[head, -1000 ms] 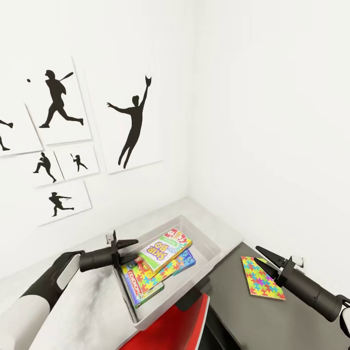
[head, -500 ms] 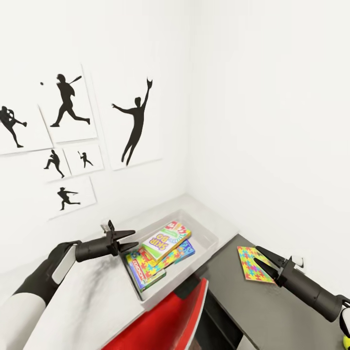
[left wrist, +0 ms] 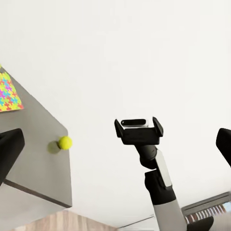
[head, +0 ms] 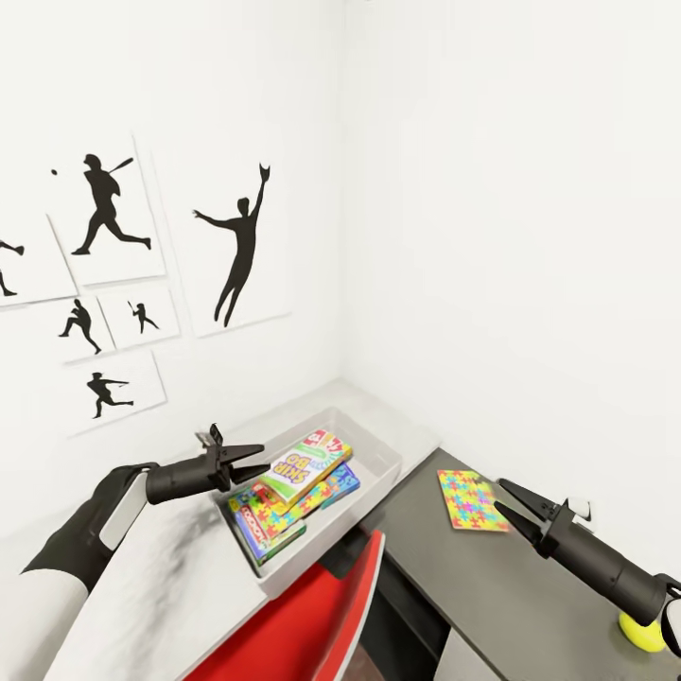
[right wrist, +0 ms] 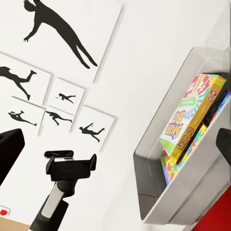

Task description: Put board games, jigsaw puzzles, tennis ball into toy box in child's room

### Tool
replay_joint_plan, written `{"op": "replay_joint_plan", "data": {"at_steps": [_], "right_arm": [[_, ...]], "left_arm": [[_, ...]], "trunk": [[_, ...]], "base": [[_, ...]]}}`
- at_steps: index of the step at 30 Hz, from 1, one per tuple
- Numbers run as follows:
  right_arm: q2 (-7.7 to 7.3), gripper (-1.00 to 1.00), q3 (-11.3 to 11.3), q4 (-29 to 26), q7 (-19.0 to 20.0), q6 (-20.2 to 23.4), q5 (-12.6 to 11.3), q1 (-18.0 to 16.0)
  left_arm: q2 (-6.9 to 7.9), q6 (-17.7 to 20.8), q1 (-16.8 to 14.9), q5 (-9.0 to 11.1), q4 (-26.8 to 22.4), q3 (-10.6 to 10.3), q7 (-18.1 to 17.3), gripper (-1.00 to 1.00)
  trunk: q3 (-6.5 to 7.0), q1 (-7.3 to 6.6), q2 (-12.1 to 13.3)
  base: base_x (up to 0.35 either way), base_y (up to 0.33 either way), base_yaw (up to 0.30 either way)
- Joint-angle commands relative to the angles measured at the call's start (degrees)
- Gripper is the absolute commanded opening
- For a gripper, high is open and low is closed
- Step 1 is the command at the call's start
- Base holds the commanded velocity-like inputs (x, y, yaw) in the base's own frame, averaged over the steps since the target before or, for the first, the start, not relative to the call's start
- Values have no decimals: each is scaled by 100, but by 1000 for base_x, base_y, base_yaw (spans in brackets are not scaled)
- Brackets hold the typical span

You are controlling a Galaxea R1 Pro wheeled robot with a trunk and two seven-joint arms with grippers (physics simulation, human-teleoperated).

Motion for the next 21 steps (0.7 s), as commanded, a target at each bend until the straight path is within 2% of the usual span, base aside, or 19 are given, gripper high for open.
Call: {"op": "replay_joint_plan", "data": {"at_steps": [1, 8, 14, 21], "right_arm": [[1, 100, -8, 0, 37, 29, 33, -8], [-5, 100, -8, 5, 37, 29, 34, -8], [15, 100, -8, 13, 29, 29, 35, -8], [12, 100, -8, 17, 36, 29, 31, -8]], "left_arm": [[7, 31, -5, 20, 1, -12, -11, 100], [11, 27, -5, 23, -5, -2, -35, 100], [15, 83, -8, 9, -234, -1, -50, 100], [161, 190, -13, 26, -334, -24, -64, 100]], "trunk": [[-5, 4, -13], [46, 4, -13], [57, 4, -13], [58, 4, -13]], "base": [[-1, 0, -169], [0, 0, -157], [0, 0, -41], [0, 0, -2]]}}
